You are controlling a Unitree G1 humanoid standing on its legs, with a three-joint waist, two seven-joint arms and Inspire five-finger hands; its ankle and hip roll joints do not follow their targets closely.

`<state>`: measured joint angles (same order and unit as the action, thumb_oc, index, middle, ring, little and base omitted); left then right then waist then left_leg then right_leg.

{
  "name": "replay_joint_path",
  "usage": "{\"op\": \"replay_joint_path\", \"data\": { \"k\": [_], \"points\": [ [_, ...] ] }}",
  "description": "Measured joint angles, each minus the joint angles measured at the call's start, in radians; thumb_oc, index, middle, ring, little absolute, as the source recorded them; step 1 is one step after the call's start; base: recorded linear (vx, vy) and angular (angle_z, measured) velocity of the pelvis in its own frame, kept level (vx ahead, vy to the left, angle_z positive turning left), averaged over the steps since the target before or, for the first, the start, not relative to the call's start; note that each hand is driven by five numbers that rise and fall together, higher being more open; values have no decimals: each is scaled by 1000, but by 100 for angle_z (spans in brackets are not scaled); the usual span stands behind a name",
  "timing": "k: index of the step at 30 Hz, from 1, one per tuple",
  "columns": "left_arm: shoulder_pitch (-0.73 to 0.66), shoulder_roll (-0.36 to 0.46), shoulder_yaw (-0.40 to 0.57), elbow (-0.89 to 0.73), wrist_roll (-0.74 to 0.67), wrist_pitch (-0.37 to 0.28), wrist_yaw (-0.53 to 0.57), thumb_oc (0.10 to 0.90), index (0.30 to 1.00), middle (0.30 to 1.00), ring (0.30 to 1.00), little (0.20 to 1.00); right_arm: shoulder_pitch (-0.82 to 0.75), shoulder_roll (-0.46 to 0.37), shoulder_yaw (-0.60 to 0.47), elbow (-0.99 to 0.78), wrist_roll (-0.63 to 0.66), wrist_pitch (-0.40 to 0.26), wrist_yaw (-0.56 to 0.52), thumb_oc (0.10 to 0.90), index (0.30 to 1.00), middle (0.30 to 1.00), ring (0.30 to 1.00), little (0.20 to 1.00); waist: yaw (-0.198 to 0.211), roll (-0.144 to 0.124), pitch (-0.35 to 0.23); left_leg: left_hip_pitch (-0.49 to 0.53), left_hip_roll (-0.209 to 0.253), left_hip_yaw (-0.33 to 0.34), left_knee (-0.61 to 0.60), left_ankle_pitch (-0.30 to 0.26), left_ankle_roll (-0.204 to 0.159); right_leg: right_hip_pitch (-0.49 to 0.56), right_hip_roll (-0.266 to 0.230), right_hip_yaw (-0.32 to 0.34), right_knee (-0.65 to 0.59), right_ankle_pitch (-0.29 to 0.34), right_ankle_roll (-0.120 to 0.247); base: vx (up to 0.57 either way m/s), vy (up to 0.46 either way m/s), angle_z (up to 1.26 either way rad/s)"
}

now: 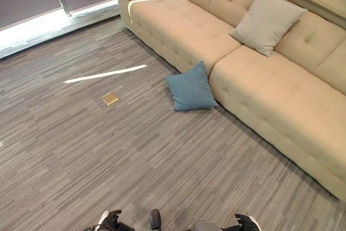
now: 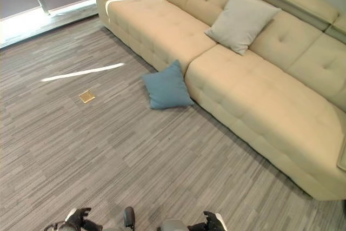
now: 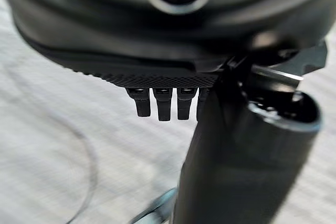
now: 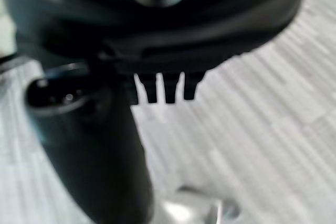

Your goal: Pick up all the scattered cushions and arrange them neatly on the sofa.

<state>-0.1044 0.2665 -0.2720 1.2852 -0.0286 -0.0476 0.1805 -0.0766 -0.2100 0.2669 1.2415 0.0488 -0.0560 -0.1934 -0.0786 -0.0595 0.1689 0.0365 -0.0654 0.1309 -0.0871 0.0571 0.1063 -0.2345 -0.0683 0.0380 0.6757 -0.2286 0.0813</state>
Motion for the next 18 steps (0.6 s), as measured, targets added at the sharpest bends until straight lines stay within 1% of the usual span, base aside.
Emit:
{"op": "replay_joint_path", "data": {
  "k": [1,2,3,4,5,6,7,8,9,10,11,12,13,14,15,16,17,18],
  "points": [
    [-3,-1,0,-2,0,-2,-1,800,900,900,900,900,-1,-1,-1,-2,-1,-1,-1,800,900,900,900,900,-11,5,2,21,0,-3,0,-19,-10,-11,4,-6,-15,-1,0,382,-25,-15],
    [-9,-4,3,3,0,-2,0,800,900,900,900,900,-6,-2,1,-2,-4,2,2,800,900,900,900,900,-8,13,2,50,4,0,-1,-60,-25,-27,29,-18,-102,2,-4,409,-45,-21],
    [-8,-4,2,10,0,2,0,800,900,900,900,900,-6,-1,1,-3,-4,0,3,800,900,900,900,900,-12,15,2,58,6,4,-1,-67,-27,-37,41,-35,-164,5,-8,302,-34,-29],
    [-8,-5,3,17,0,5,-2,800,900,900,900,900,-8,-2,0,-10,-4,-1,3,800,900,900,900,900,-16,15,-1,63,6,5,-1,-84,-36,-65,59,-54,-236,15,-19,268,-42,-10],
    [-11,-7,4,31,0,5,-3,800,900,900,900,900,-10,-1,1,-10,-4,-1,6,800,900,900,900,900,-18,7,-6,69,7,15,-1,-83,-32,-93,74,-67,-320,50,-21,245,-49,2],
    [-12,-11,5,41,0,5,-13,800,900,900,900,900,1,-1,-2,-13,-5,4,10,800,900,900,900,900,-30,9,-5,83,4,9,-1,-98,-42,-119,89,-73,-405,107,-30,395,-108,12],
    [4,-21,12,49,0,7,-20,800,900,900,900,900,14,-2,-1,-1,-5,11,14,800,900,900,900,900,-33,7,-9,112,4,-4,-1,-128,-49,-134,99,-88,-487,181,-36,252,-79,32],
    [24,-27,11,49,2,8,-21,800,900,900,900,900,31,-2,0,6,-4,17,15,800,900,900,900,900,-49,12,-11,123,3,-21,-4,-146,-50,-123,98,-87,-532,209,-34,263,-95,56],
    [41,-41,10,41,12,8,-21,800,900,900,900,900,71,-6,-1,10,-4,23,16,800,900,900,900,900,-55,9,-29,158,2,-49,-1,-170,-50,-119,88,-91,-508,264,-63,308,-136,62],
    [54,-50,8,37,15,7,-22,800,900,900,900,900,88,-9,-2,12,-4,26,16,800,900,900,900,900,-56,21,-35,177,13,-66,-1,-186,-59,-113,99,-89,-491,298,-76,391,-180,66],
    [61,-65,7,43,22,9,-24,800,900,900,900,900,103,-13,-7,16,-4,26,17,800,900,900,900,900,-58,44,-39,201,37,-89,25,-208,-79,-88,122,-95,-488,316,-115,287,-142,42],
    [63,-71,8,43,22,8,-27,800,900,900,900,900,100,-13,-17,32,-4,25,18,800,900,900,900,900,-53,57,-40,195,50,-90,63,-221,-100,-63,132,-106,-500,307,-124,145,-80,32],
    [63,-70,11,44,22,8,-32,800,900,900,900,900,100,-11,-22,42,-1,25,18,800,900,900,900,900,-53,57,-40,189,59,-88,114,-224,-114,-26,141,-106,-528,315,-141,163,-142,15],
    [65,-70,13,48,22,8,-33,800,900,900,900,900,93,-23,-23,37,4,20,16,800,900,900,900,900,-46,54,-41,161,66,-87,231,-222,-123,60,147,-103,-603,320,-162,186,-185,12],
    [65,-69,17,49,22,7,-33,800,900,900,900,900,83,-27,-29,37,5,18,16,800,900,900,900,900,-44,52,-41,136,68,-87,317,-215,-158,93,147,-101,-636,321,-167,125,-149,16],
    [54,-63,22,47,20,2,-32,800,900,900,900,900,66,-28,-39,37,7,17,16,800,900,900,900,900,-45,29,-33,62,65,-83,487,-208,-205,130,135,-101,-676,332,-184,152,-119,-12],
    [32,-55,31,24,20,-14,-21,800,900,900,900,900,28,-38,-35,40,10,13,14,800,900,900,900,900,-26,17,-29,-67,70,-77,714,-182,-250,162,129,-81,-714,343,-191,212,-93,-30],
    [28,-57,44,18,20,-16,-18,800,900,900,900,900,15,-44,-35,34,10,8,14,800,900,900,900,900,-19,15,-28,-98,70,-87,732,-182,-251,175,133,-67,-721,336,-194,213,-90,-42]
  ]
}}
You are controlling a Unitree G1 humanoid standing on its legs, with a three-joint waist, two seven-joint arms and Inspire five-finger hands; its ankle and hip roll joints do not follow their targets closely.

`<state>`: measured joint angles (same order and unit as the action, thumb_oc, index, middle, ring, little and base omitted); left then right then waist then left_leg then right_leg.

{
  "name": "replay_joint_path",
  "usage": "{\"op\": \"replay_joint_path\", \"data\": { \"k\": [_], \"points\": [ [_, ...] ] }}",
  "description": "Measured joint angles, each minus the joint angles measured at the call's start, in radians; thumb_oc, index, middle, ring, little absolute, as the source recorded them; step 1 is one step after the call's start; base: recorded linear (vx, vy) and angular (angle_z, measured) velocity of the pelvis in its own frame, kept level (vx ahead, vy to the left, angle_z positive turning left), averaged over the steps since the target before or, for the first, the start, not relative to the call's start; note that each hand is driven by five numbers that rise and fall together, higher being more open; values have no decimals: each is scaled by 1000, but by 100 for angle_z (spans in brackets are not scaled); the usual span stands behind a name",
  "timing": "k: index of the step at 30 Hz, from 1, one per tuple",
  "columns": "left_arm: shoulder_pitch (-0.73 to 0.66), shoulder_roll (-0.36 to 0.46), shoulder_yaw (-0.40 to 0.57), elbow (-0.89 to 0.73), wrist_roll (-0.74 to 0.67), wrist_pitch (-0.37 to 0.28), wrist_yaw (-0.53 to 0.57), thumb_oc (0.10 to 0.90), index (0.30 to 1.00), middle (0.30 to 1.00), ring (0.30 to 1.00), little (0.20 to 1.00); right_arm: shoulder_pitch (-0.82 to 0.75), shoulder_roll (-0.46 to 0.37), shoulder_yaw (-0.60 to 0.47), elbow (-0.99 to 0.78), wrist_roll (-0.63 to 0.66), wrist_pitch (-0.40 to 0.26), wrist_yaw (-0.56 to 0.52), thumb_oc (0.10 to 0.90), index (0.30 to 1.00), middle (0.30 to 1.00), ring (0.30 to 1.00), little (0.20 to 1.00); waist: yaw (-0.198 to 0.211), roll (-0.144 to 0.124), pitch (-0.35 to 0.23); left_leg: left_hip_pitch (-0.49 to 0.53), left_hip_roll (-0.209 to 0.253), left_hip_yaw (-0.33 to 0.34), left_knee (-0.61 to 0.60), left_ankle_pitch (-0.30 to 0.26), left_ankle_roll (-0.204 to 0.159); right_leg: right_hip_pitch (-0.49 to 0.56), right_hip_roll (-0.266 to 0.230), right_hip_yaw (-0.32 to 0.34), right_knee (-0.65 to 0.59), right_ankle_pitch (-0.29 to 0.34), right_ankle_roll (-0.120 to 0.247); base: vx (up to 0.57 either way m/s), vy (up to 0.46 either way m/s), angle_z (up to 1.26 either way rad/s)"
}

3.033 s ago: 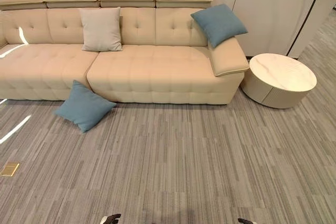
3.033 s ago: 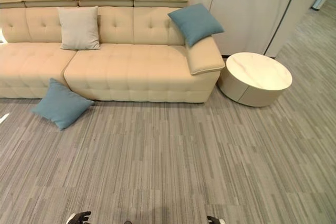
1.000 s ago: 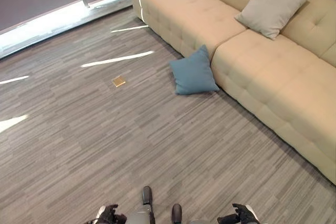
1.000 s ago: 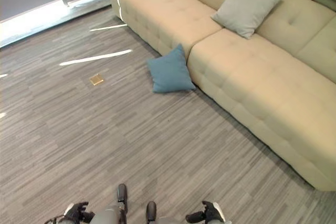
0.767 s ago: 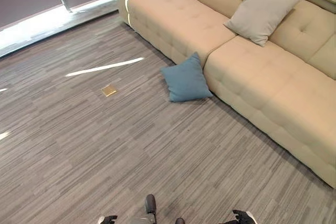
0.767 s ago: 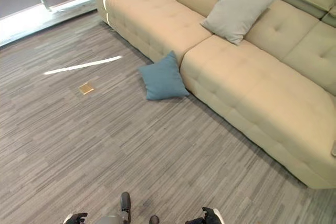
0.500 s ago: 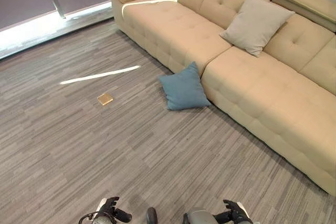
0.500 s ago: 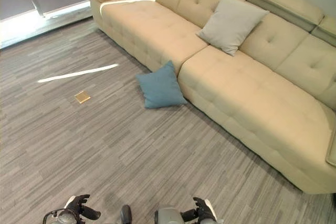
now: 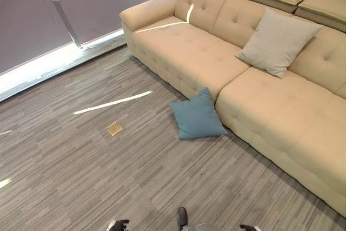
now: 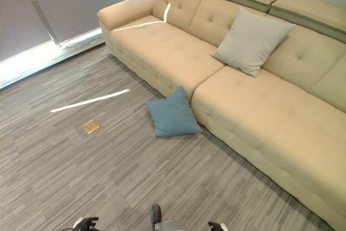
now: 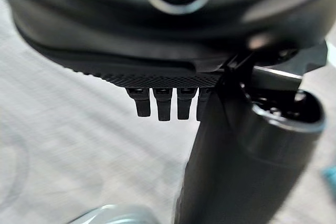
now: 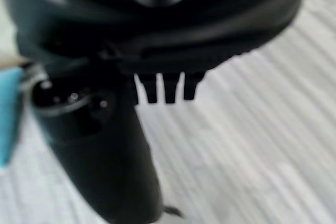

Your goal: Pick up all the scattered cushions and arrange them neatly on the sofa.

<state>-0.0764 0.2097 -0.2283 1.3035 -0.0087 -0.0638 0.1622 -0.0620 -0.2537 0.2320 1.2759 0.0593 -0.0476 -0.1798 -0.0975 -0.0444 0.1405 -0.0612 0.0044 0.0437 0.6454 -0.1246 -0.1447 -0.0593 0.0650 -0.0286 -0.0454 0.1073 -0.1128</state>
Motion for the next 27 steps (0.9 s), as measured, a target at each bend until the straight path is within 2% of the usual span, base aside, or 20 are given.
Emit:
{"op": "replay_joint_path", "data": {
  "k": [1,2,4,6,7,8,10,12,13,16,17,18,19,20,21,22,23,24,25,27],
  "points": [
    [-5,0,3,-6,-1,0,1,800,900,900,900,900,-12,-4,3,0,0,-10,0,800,900,900,900,900,1,-8,5,-45,7,3,31,3,6,22,2,9,-14,-8,-9,226,-14,-25],
    [-17,7,1,-22,-2,-1,-1,800,900,900,900,900,-22,-2,9,3,3,-10,-1,800,900,900,900,900,3,-23,8,-85,18,43,13,3,13,61,-3,15,-37,-14,-9,145,6,-14],
    [-22,9,-2,-29,-2,-6,0,800,900,900,900,900,-27,-3,17,4,4,-9,-1,800,900,900,900,900,5,-29,10,-120,31,63,-78,8,17,91,-1,24,-46,-29,-5,253,24,-16],
    [-24,12,-4,-27,-8,-6,0,800,900,900,900,900,-27,-1,19,12,6,-8,0,800,900,900,900,900,3,-31,8,-135,32,81,-313,43,48,124,6,33,-47,-68,12,345,61,-12],
    [-24,9,-7,-27,-9,-6,-1,800,900,900,900,900,-19,-1,19,21,7,-3,-1,800,900,900,900,900,4,-29,6,-131,20,84,-514,103,53,134,13,37,-47,-89,35,162,43,-5],
    [-25,9,-6,-29,-10,-6,-4,800,900,900,900,900,-15,-2,17,27,7,3,0,800,900,900,900,900,4,-24,6,-132,16,74,-601,136,58,138,22,38,-46,-85,32,255,80,-11],
    [-26,11,6,-34,-30,-14,-2,800,900,900,900,900,-13,-1,17,51,7,5,0,800,900,900,900,900,13,-15,17,-156,12,44,-641,174,76,159,43,63,-46,-84,24,269,102,-38],
    [-35,7,-1,-38,-28,-20,-2,800,900,900,900,900,-9,-5,17,53,7,10,-2,800,900,900,900,900,27,-17,20,-168,-12,14,-641,214,96,197,52,90,-45,-113,28,231,105,-59],
    [-36,7,0,-38,-28,-20,-3,800,900,900,900,900,-13,-6,15,52,6,10,-2,800,900,900,900,900,26,-20,22,-168,-29,19,-629,227,122,218,51,97,-46,-130,46,266,164,-64],
    [-41,3,1,-2,-21,-18,-4,800,900,900,900,900,-3,-7,17,55,6,9,-2,800,900,900,900,900,21,-27,6,-142,-66,29,-590,211,179,271,37,147,-45,-181,82,271,180,-61],
    [-39,-7,-4,14,-12,-17,-3,800,900,900,900,900,13,-14,17,53,5,10,-1,800,900,900,900,900,16,-7,-5,-113,-68,30,-628,237,218,288,51,165,-36,-195,92,133,105,-39],
    [-37,-4,-10,24,-1,-15,-5,800,900,900,900,900,15,-1,18,52,4,11,-3,800,900,900,900,900,6,-18,-10,-77,-78,31,-657,263,228,294,42,166,-14,-210,103,195,159,-26],
    [-36,-4,-27,26,4,-6,-4,800,900,900,900,900,20,5,18,52,1,12,3,800,900,900,900,900,6,-11,-9,-47,-71,28,-686,266,250,276,48,166,43,-224,113,131,132,-10],
    [-34,-1,-47,26,13,-2,-5,800,900,900,900,900,22,15,20,49,-1,12,5,800,900,900,900,900,6,-7,-10,-19,-69,23,-708,256,262,238,54,166,148,-264,148,129,131,-5],
    [-39,-4,-47,23,14,0,-6,800,900,900,900,900,27,19,23,50,-2,10,5,800,900,900,900,900,5,-9,-10,-7,-77,17,-709,242,279,218,51,166,208,-291,160,122,150,-12],
    [-51,0,-72,16,14,8,-11,800,900,900,900,900,20,22,27,40,-6,12,7,800,900,900,900,900,6,2,-3,23,-75,17,-728,230,273,103,56,139,464,-336,189,54,72,-6],
    [-54,2,-79,16,15,8,-16,800,900,900,900,900,16,21,32,31,-6,11,6,800,900,900,900,900,3,4,-1,30,-82,16,-729,220,286,44,47,114,575,-352,189,104,116,-8],
    [-53,1,-82,13,15,11,-15,800,900,900,900,900,14,18,35,6,-6,10,6,800,900,900,900,900,3,7,6,45,-96,16,-732,214,294,-14,17,93,689,-355,189,111,77,5],
    [-67,-2,-81,9,15,10,-16,800,900,900,900,900,-5,20,35,-7,-7,4,6,800,900,900,900,900,4,24,24,79,-106,12,-732,192,310,-86,-53,86,742,-369,189,269,117,8],
    [-75,2,-79,7,14,10,-13,800,900,900,900,900,-18,26,32,-11,-8,-3,2,800,900,900,900,900,2,33,37,109,-106,10,-733,156,323,-137,-106,60,729,-371,192,321,61,3]
  ]
}}
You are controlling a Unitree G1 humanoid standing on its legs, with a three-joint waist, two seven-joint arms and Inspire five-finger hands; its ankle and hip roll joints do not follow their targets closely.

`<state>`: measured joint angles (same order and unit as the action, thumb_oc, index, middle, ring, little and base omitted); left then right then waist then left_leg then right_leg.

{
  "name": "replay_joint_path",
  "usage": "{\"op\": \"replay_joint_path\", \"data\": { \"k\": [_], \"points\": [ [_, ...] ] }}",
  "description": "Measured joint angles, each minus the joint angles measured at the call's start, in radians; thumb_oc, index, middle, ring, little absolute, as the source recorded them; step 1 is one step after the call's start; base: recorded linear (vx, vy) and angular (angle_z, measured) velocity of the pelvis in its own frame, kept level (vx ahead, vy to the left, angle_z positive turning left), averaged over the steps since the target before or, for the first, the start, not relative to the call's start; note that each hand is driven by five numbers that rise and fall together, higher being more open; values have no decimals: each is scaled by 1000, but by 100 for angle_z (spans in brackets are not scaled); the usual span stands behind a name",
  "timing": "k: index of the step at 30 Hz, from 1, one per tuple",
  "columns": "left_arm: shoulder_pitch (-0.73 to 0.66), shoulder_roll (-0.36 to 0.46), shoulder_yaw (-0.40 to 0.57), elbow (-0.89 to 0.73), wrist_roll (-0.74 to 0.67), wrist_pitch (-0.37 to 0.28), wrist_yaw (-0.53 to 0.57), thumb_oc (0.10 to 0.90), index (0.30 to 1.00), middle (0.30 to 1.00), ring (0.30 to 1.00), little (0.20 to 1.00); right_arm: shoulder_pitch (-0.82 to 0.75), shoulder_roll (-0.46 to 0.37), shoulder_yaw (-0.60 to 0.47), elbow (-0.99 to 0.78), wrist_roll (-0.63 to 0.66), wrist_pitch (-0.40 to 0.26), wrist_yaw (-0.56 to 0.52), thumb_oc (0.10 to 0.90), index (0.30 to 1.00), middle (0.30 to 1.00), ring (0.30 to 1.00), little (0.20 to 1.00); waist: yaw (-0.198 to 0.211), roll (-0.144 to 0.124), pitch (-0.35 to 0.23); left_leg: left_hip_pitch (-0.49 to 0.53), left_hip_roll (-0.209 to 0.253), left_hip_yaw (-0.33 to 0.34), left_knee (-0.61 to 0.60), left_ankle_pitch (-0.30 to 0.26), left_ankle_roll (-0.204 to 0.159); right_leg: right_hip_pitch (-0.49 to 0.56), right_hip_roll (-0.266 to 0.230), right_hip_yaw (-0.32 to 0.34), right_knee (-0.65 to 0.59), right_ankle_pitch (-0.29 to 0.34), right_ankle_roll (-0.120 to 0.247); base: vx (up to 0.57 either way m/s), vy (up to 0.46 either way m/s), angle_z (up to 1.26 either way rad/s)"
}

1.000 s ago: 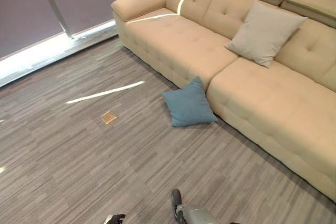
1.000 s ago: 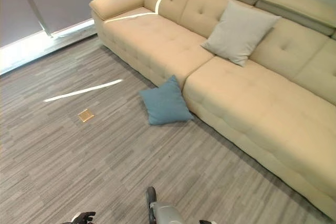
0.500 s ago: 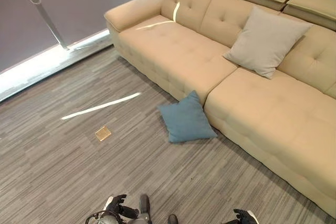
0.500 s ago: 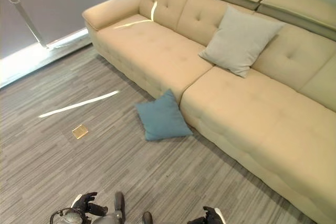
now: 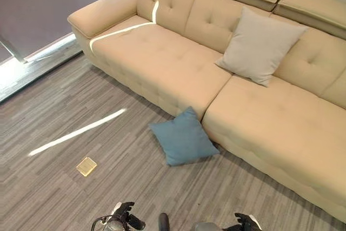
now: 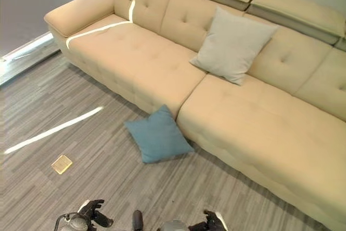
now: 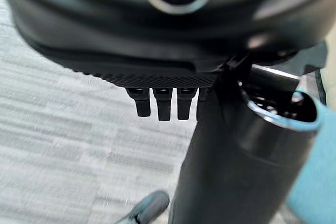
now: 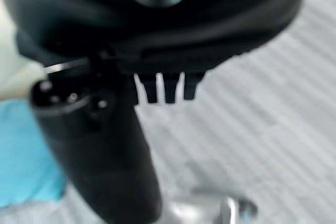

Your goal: Pick up all the scattered cushions and arrange them neatly on the sofa.

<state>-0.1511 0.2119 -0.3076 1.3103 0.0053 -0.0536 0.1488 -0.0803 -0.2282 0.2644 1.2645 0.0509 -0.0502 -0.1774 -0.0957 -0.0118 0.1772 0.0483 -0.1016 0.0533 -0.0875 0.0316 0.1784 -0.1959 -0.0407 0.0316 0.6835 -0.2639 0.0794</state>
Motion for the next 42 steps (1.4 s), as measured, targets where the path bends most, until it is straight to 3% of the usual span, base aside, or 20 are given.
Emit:
{"op": "replay_joint_path", "data": {
  "k": [2,3,4,6,8,9,10,13,14,16,17,20,21,23,25,27,29,36,40,42],
  "points": [
    [6,6,3,7,-1,1,1,800,900,900,900,900,-8,-2,-3,-8,-7,2,-2,800,900,900,900,900,9,1,12,35,13,9,-1,-32,-11,-13,-28,-60,-119,-1,1,262,5,-30],
    [26,21,6,17,0,11,0,800,900,900,900,900,-6,0,-1,-17,-8,0,0,800,900,900,900,900,7,-5,10,53,32,27,-1,-55,-33,-61,9,-84,-273,26,-11,226,-8,-35],
    [30,26,8,20,-1,13,-1,800,900,900,900,900,-6,2,1,-17,-8,-1,0,800,900,900,900,900,2,-11,10,55,35,28,-1,-60,-41,-82,23,-86,-314,42,-7,195,-18,-19],
    [36,38,12,24,1,16,-7,800,900,900,900,900,16,9,2,-18,-8,8,3,800,900,900,900,900,-5,-48,10,86,34,6,0,-78,-87,-134,56,-118,-430,162,-33,221,-35,36],
    [60,33,12,17,5,15,-9,800,900,900,900,900,57,8,1,-11,-9,23,3,800,900,900,900,900,-14,-60,3,124,31,-18,0,-98,-103,-104,62,-116,-502,269,-44,253,-68,56],
    [83,25,10,5,6,12,-8,800,900,900,900,900,86,5,0,-9,-8,24,3,800,900,900,900,900,-14,-56,-2,164,42,-28,2,-119,-130,-55,79,-108,-525,343,-129,236,-88,29],
    [94,20,15,7,5,12,-8,800,900,900,900,900,89,5,-2,-5,-7,23,3,800,900,900,900,900,-12,-46,-8,161,56,-36,17,-126,-142,-32,91,-110,-548,336,-136,284,-122,26],
    [96,10,47,21,6,10,-9,800,900,900,900,900,90,1,-22,-4,-2,21,3,800,900,900,900,900,-14,-41,-11,131,64,-33,161,-150,-193,87,93,-123,-675,358,-162,118,-85,20],
    [95,9,47,20,7,9,-8,800,900,900,900,900,84,-8,-28,-4,2,15,1,800,900,900,900,900,-14,-39,-20,102,68,-11,253,-168,-237,135,92,-126,-726,370,-190,65,-98,20],
    [71,11,52,18,5,3,-6,800,900,900,900,900,57,-12,-36,-4,5,7,1,800,900,900,900,900,-12,-47,-19,-15,68,2,488,-194,-289,160,82,-122,-756,374,-199,94,-53,1],
    [37,12,78,14,4,2,-5,800,900,900,900,900,13,-18,-36,-12,9,2,1,800,900,900,900,900,0,-56,-13,-132,75,-8,727,-178,-316,187,81,-104,-775,356,-225,299,32,-24],
    [5,17,75,1,-3,-6,-4,800,900,900,900,900,-5,-16,-36,-10,13,-3,0,800,900,900,900,900,1,-79,0,-219,97,-6,733,-181,-296,229,77,-78,-775,320,-218,252,91,-29],
    [5,22,70,-8,-4,-8,-6,800,900,900,900,900,-11,-16,-35,-7,15,-5,0,800,900,900,900,900,12,-93,7,-209,101,-9,452,-181,-254,237,71,-42,-776,311,-210,192,136,-55],
    [7,17,68,-13,-5,-7,-5,800,900,900,900,900,-18,-25,-36,5,16,-6,-2,800,900,900,900,900,10,-81,12,-206,107,-39,252,-127,-261,242,74,-30,-775,310,-196,129,109,-47],
    [6,9,61,-24,-6,-7,-5,800,900,900,900,900,-16,-36,-36,23,16,-3,-2,800,900,900,900,900,1,-65,22,-214,112,-83,158,-54,-265,266,84,-2,-775,304,-177,113,120,-52],
    [18,2,35,-21,-3,-9,-6,800,900,900,900,900,21,-53,-35,26,15,2,-2,800,900,900,900,900,-13,-29,6,-187,118,-95,135,10,-235,310,99,38,-775,270,-151,127,184,-77],
    [27,-4,35,-14,-3,-8,-6,800,900,900,900,900,47,-51,-35,30,15,6,-2,800,900,900,900,900,-29,-27,-5,-148,102,-88,106,60,-195,330,94,69,-765,237,-126,113,213,-48],
    [29,25,37,11,-2,-4,-6,800,900,900,900,900,37,12,-34,18,15,11,3,800,900,900,900,900,-15,-35,-8,-88,67,0,28,48,-144,250,44,87,-625,161,-30,11,147,-34],
    [30,52,38,-18,-9,-7,2,800,900,900,900,900,-21,19,-35,-5,15,8,2,800,900,900,900,900,32,-33,-3,-87,79,53,13,40,-133,178,53,85,-549,145,-6,1,36,-43],
    [39,64,39,-25,-33,-7,9,800,900,900,900,900,-43,16,-35,-43,15,-8,-1,800,900,900,900,900,37,-38,4,-90,80,63,11,38,-130,169,47,22,-553,141,-7,1,-3,-30]
  ]
}}
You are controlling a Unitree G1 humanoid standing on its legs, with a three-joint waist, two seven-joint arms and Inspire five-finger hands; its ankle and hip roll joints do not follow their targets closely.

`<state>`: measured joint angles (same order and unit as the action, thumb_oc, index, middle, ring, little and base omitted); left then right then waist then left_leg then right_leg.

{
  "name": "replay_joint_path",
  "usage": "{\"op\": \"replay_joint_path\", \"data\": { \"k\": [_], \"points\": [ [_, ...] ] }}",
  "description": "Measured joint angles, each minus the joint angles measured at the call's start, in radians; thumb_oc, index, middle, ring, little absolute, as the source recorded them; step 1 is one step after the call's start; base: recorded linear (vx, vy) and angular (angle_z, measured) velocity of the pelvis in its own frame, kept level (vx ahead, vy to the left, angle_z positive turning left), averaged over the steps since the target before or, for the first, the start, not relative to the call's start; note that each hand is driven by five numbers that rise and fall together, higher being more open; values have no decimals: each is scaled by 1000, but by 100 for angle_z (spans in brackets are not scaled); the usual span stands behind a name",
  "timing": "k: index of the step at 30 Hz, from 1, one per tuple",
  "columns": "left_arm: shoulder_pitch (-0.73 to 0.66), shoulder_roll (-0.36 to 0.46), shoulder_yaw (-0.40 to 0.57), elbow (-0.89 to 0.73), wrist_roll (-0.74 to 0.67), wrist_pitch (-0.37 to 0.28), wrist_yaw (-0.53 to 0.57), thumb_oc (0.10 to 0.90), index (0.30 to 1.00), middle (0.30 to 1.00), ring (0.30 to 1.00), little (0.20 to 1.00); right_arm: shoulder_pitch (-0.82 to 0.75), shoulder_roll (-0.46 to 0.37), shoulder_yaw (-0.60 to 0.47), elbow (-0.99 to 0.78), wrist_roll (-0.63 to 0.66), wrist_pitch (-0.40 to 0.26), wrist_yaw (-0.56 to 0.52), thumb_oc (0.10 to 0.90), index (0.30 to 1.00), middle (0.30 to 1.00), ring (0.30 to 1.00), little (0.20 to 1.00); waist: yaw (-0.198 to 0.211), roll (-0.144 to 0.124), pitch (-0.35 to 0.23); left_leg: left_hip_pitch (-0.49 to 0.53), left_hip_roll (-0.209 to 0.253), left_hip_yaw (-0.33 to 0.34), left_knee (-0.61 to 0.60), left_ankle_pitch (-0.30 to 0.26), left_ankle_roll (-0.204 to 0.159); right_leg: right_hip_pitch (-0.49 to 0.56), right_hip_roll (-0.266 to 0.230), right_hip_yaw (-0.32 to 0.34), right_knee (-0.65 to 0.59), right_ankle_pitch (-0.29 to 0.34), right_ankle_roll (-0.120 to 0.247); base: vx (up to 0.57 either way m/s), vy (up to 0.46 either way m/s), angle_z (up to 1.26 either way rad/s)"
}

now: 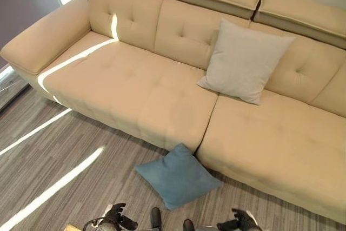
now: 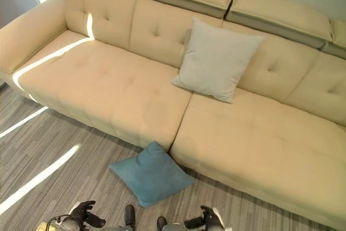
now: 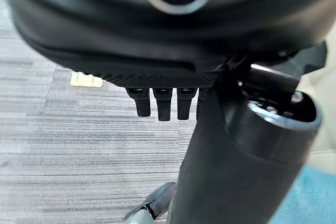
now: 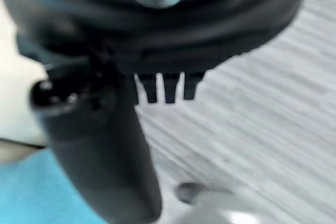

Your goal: Pick up all the scattered cushions and arrange them neatly on the sofa.

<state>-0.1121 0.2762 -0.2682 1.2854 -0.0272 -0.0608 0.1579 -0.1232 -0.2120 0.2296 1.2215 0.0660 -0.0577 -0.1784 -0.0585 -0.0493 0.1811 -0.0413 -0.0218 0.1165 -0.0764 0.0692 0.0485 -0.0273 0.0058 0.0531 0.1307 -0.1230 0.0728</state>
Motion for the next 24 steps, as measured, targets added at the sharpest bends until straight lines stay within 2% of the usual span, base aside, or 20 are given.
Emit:
{"op": "replay_joint_path", "data": {
  "k": [1,4,6,7,10,13,14,15,17,18,21,24],
  "points": [
    [-4,4,0,-19,-12,-4,8,800,900,900,900,900,-6,-11,1,-48,0,-19,-4,800,900,900,900,900,-5,-8,3,-13,-9,-4,1,2,-3,-5,-16,-52,-19,-19,-30,-41,-46,5],
    [-26,8,-2,-101,-14,-16,27,800,900,900,900,900,-27,-43,39,-94,-1,-25,-17,800,900,900,900,900,-5,-1,15,-112,-4,-17,41,14,-14,-62,-7,-77,-32,6,-71,-225,-86,20],
    [-67,11,-4,-134,-54,-33,38,800,900,900,900,900,-84,-59,63,-98,0,-26,-32,800,900,900,900,900,15,0,42,-213,7,-14,105,13,-13,-157,-2,-76,9,9,-67,-237,-81,-2],
    [-107,13,-4,-162,-79,-38,56,800,900,900,900,900,-126,-80,99,-108,0,-28,-46,800,900,900,900,900,18,3,74,-309,15,-14,162,13,-14,-253,3,-76,70,3,-63,-110,-30,-8],
    [-205,23,-3,-207,-102,-54,70,800,900,900,900,900,-223,-113,95,-164,1,-29,-54,800,900,900,900,900,18,15,166,-416,20,-15,202,16,-13,-383,10,-78,160,-7,-77,-97,-48,2],
    [-247,30,-18,-238,-134,-67,98,800,900,900,900,900,-282,-125,119,-213,1,-44,-88,800,900,900,900,900,16,16,178,-509,15,-16,251,13,-16,-510,0,-77,283,-54,-81,-37,-68,5],
    [-265,38,-41,-242,-140,-70,109,800,900,900,900,900,-305,-130,134,-213,1,-45,-100,800,900,900,900,900,16,16,178,-546,11,-18,276,0,-29,-549,-9,-78,314,-77,-89,-89,-49,17],
    [-302,47,-46,-252,-140,-78,122,800,900,900,900,900,-347,-137,140,-213,0,-46,-113,800,900,900,900,900,15,18,182,-614,7,-20,294,-1,-30,-630,-18,-77,363,-81,-95,-52,-38,16],
    [-337,54,-42,-275,-149,-82,138,800,900,900,900,900,-410,-139,140,-220,-8,-50,-133,800,900,900,900,900,18,26,198,-681,7,-25,306,20,-22,-705,-19,-80,401,-79,-98,-62,-61,10],
    [-360,55,-42,-275,-156,-84,141,800,900,900,900,900,-450,-140,148,-222,-14,-51,-145,800,900,900,900,900,22,30,220,-702,7,-26,308,29,-23,-731,-19,-82,415,-78,-99,-64,-85,8],
    [-390,61,-65,-276,-160,-88,166,800,900,900,900,900,-516,-149,194,-218,-52,-51,-199,800,900,900,900,900,17,39,231,-770,8,-44,326,32,-28,-792,-18,-92,430,-79,-101,-26,-56,9],
    [-418,62,-81,-278,-159,-88,167,800,900,900,900,900,-566,-167,192,-212,-58,-50,-236,800,900,900,900,900,20,49,245,-815,5,-57,326,44,-28,-838,-21,-106,445,-79,-104,-14,-48,14]
  ]
}}
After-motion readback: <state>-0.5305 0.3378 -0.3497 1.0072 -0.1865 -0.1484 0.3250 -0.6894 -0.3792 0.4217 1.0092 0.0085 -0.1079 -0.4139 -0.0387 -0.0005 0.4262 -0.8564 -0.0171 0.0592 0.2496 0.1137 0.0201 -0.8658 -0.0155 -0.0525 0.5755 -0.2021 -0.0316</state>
